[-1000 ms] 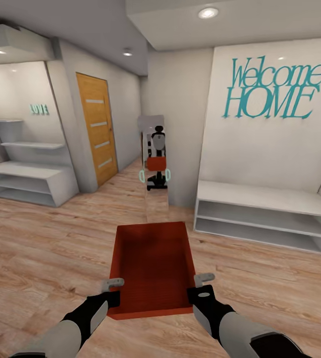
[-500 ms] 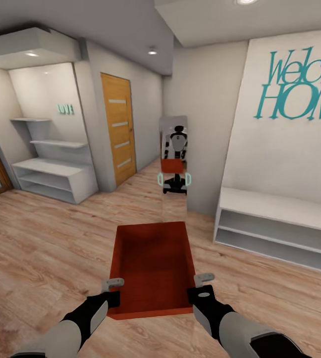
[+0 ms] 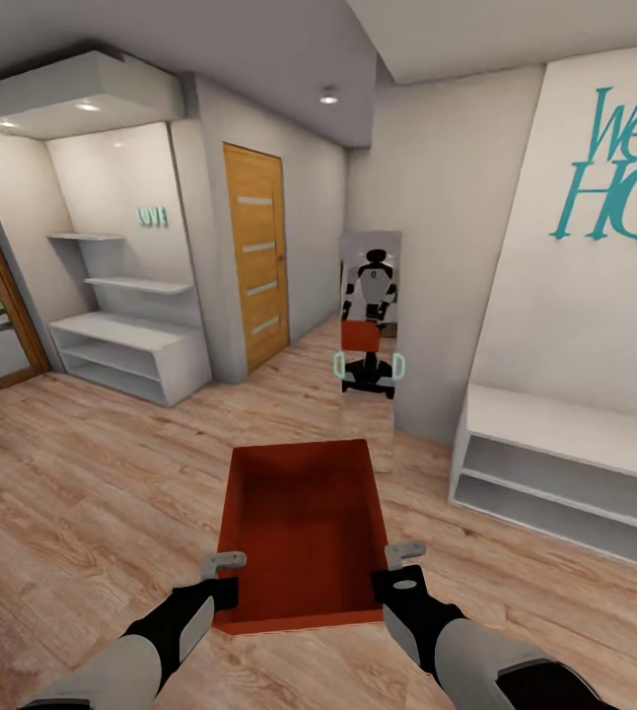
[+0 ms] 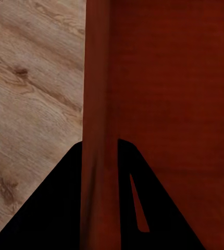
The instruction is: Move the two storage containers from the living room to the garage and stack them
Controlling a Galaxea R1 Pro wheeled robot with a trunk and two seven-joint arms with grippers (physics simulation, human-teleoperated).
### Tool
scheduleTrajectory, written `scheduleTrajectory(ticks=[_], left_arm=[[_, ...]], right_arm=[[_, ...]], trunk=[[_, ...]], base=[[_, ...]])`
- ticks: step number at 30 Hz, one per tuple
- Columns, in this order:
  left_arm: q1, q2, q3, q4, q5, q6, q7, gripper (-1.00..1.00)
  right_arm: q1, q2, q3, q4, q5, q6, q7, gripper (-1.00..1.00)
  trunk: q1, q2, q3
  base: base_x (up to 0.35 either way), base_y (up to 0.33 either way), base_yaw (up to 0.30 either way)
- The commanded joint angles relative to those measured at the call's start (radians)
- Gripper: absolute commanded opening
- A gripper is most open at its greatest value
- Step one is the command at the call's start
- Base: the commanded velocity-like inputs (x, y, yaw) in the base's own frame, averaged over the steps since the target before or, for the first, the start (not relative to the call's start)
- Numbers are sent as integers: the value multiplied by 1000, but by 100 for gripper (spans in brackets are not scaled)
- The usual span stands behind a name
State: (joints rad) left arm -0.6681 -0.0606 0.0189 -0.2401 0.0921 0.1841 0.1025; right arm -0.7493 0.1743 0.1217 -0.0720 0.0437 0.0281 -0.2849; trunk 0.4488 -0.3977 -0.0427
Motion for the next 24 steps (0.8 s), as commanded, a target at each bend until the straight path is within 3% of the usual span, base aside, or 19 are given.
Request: scheduleTrajectory(ticks=[1, 12, 24], left_arm=[[-1, 50, 12, -21, 12, 6, 8, -100], [-1, 50, 12, -21, 12, 6, 8, -100], [-1, 50, 12, -21, 12, 6, 8, -100]], right_arm=[[-1, 0, -11, 4, -5, 3, -11, -100], [-1, 0, -11, 4, -5, 3, -12, -100], [-1, 0, -12, 4, -5, 3, -13, -100]], trunk=[[1, -2, -2], [1, -2, -2], [1, -2, -2]], base=[[321, 0, 1], [321, 0, 14], [321, 0, 246]])
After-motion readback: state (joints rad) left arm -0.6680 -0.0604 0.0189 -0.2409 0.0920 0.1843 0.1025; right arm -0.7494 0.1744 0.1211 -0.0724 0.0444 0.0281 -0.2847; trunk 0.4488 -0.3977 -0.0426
